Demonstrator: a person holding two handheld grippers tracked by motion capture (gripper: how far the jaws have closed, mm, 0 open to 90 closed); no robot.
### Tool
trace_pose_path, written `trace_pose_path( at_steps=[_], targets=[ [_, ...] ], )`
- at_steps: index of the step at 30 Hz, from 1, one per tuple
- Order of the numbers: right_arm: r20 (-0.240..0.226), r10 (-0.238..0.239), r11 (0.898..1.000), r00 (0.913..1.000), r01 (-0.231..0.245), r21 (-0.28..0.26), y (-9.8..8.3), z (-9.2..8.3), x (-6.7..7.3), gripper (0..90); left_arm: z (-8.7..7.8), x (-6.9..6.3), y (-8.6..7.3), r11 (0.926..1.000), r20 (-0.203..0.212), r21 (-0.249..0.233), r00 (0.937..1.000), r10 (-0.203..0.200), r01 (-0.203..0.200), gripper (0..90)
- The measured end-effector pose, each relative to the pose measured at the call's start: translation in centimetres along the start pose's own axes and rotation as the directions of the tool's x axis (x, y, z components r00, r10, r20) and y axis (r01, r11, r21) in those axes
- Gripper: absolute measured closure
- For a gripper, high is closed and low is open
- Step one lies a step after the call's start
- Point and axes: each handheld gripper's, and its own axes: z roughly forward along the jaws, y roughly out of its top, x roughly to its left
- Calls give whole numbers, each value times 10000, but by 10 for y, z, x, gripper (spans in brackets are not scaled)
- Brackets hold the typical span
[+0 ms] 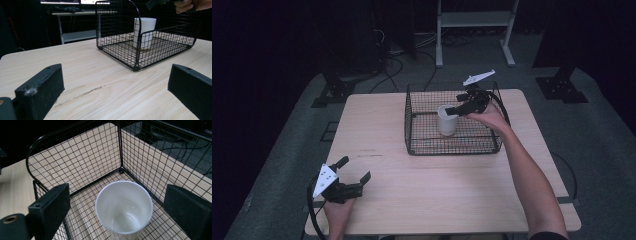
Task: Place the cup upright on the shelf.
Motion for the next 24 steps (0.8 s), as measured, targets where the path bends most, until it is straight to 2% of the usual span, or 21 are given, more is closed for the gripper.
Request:
trace_pose_path(
  at_steps=[5,15,24],
  targets=[
    [-12,56,10000,10000,-56,28,-1,-8,3,65,0,0,0,10000,13,3,10000,17,-17,0],
    [-94,-125,9999,9999,126,69,-3,-22,15,66,0,-1,0,10000,32,12,10000,31,-31,0],
    [-190,-99,9999,9998,97,-104,-9,-35,21,66,0,-1,0,10000,35,14,10000,51,-51,0]
  ],
)
